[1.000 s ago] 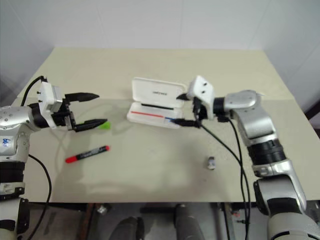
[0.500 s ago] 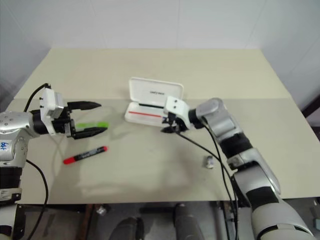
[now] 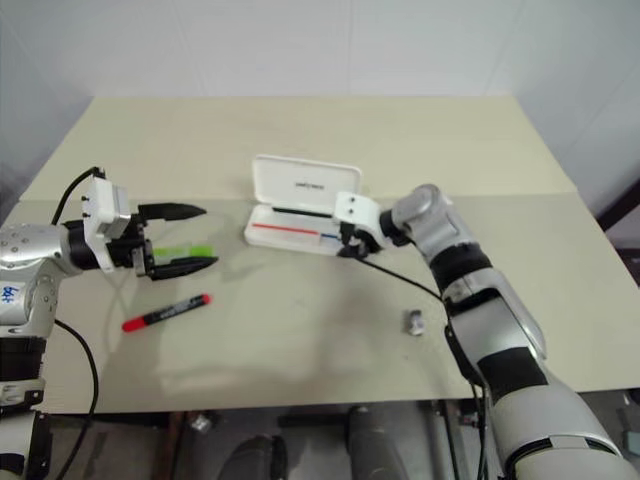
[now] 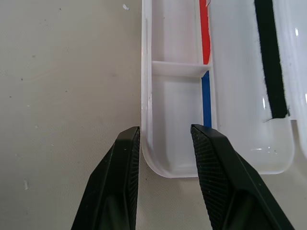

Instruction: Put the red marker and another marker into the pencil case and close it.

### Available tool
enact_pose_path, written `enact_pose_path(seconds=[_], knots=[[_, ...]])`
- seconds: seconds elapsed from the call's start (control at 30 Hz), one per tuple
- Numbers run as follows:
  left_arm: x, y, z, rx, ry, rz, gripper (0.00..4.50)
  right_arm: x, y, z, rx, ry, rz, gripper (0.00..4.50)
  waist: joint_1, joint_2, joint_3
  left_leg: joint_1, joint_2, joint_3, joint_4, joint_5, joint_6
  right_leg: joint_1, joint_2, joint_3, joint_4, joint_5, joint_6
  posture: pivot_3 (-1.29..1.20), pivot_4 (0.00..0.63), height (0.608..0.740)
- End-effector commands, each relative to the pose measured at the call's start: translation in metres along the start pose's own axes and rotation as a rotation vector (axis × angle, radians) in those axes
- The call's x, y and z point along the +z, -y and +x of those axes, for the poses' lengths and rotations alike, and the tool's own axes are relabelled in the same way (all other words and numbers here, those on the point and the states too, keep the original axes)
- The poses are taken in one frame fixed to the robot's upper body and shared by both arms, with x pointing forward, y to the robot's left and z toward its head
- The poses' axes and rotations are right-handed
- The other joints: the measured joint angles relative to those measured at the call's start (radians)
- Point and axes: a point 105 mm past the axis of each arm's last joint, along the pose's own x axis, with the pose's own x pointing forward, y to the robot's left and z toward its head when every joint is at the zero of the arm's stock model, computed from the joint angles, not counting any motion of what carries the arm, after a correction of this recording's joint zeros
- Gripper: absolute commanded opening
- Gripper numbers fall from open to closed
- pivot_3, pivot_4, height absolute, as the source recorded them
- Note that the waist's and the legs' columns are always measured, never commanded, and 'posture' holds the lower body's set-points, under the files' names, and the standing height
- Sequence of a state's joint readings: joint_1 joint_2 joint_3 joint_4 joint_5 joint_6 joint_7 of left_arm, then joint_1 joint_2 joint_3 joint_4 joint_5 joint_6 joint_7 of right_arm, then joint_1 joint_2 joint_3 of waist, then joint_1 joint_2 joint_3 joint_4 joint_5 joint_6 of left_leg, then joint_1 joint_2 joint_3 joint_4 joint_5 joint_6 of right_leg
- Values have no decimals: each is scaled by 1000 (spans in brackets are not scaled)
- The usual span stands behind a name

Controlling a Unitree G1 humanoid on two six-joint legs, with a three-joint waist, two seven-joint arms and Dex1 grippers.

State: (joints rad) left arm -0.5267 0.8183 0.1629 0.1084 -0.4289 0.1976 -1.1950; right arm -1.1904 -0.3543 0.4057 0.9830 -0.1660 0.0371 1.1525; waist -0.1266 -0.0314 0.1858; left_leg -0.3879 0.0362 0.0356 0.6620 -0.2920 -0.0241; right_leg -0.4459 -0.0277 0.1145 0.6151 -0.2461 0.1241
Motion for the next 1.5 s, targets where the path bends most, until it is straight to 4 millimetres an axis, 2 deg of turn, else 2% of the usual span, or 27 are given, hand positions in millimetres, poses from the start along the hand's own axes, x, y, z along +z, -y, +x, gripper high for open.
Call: enact_pose_path(seconds=[0.03,0.1,0.27,0.3,0.43,0.5,0.6,0.67,0.9,1.03,1.13,1.3,1.43,1.5], knots=[[20,0,-7,4,40,46,4500,10,3,0,4,-2,-51,1770,-7,0,0,0,0,0,0,0,0,0,0,0,0,0,0,0,150,740],[22,1,-8,-5,44,42,4500,9,0,4,23,-13,-58,1770,-11,0,0,0,0,0,0,0,0,0,0,0,1,0,0,0,150,740],[22,5,-7,-27,36,35,4500,15,-2,9,39,-3,-87,108,-14,0,0,1,0,-1,0,0,0,0,0,0,2,0,0,0,150,740],[22,5,-7,-27,36,34,4500,16,-2,9,40,0,-87,21,-14,0,0,1,0,-1,0,0,0,0,0,0,2,0,0,0,150,740],[21,7,-7,-33,37,20,4500,17,-3,8,49,12,-97,21,-14,0,0,1,0,-1,1,0,0,0,0,0,2,0,0,0,150,740],[18,13,-8,-64,27,-5,4500,17,-9,2,94,24,-192,21,-14,0,0,1,0,-1,1,0,0,0,0,0,2,0,0,0,150,740],[12,22,-9,-101,7,-33,4500,23,-11,-9,92,92,-229,21,-14,0,0,0,0,-1,0,0,-1,0,0,0,2,0,0,0,150,740],[8,26,-10,-115,-9,-41,4500,17,-17,-17,113,97,-240,21,-12,0,0,0,0,-1,0,0,-1,0,0,0,2,0,0,0,150,740],[4,28,-8,-99,-1,-49,4500,-5,-64,-40,196,88,-188,21,3,0,0,0,-1,-2,1,0,-1,0,0,-1,2,0,0,0,150,740],[7,27,-4,-94,32,-75,4500,-7,-93,-51,240,103,-126,21,9,0,0,1,-1,-2,1,0,-1,0,0,0,3,-1,0,0,150,740],[9,26,-3,-92,45,-83,4500,-10,-105,-56,242,97,-88,21,16,-1,1,2,-1,-2,2,0,-1,0,0,0,1,-1,-1,0,150,740],[8,26,0,-101,44,-84,4500,-15,-112,-54,237,80,-67,21,19,-1,1,2,-2,-1,4,0,0,1,0,0,2,-1,-1,0,150,740],[10,26,5,-111,55,-82,4500,-21,-110,-46,218,44,-103,21,20,-2,1,2,-2,-1,4,0,0,1,0,0,2,-1,-1,0,150,740],[10,27,6,-113,57,-81,4500,-20,-107,-42,206,41,-146,606,19,-2,1,2,-2,-1,4,0,0,1,0,0,1,-1,-1,0,150,740]])
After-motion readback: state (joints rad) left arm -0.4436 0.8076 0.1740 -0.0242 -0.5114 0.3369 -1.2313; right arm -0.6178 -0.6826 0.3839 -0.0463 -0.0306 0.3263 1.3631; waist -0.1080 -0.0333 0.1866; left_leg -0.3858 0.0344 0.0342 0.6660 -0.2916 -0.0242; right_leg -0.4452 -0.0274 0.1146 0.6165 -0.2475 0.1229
